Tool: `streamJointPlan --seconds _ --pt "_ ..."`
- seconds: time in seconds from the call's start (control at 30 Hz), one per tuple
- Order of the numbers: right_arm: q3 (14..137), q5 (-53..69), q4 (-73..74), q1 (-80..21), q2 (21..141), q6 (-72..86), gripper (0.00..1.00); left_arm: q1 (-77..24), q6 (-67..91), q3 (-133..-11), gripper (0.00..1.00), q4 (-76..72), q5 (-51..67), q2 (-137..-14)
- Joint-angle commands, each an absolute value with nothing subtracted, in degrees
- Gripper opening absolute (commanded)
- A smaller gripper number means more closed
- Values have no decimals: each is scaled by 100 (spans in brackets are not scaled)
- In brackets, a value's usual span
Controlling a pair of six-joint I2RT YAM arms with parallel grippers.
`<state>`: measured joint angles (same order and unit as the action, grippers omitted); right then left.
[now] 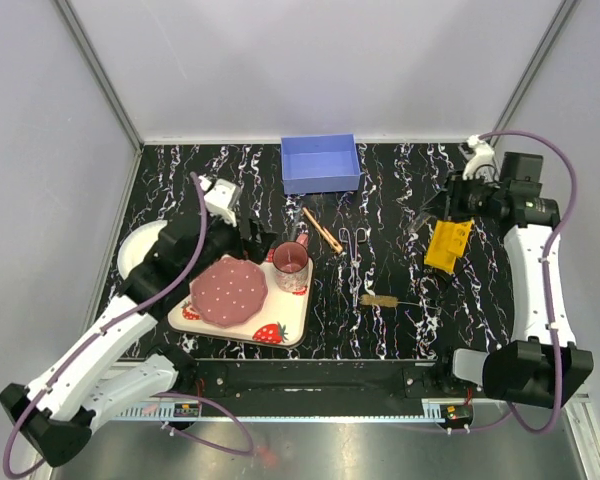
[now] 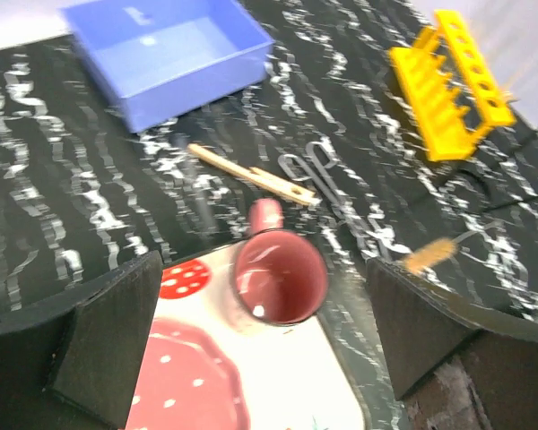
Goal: Organize the chemistry lab equipment
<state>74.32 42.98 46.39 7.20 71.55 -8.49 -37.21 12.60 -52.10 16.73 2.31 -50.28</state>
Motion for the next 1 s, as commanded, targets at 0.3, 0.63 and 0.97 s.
streamJointPlan --seconds 0.3,0.63,0.97 --pt "7155 1724 4123 1687 7075 -1046 26 -3472 281 -4658 99 2645 -1028 -4631" --pt "6285 985 2867 1705 7101 -1143 27 -3463 273 -4605 99 2654 -1134 -4562" --pt "6082 949 2215 1705 7329 -1081 27 -3472 272 -4597 99 2663 -1143 -4641"
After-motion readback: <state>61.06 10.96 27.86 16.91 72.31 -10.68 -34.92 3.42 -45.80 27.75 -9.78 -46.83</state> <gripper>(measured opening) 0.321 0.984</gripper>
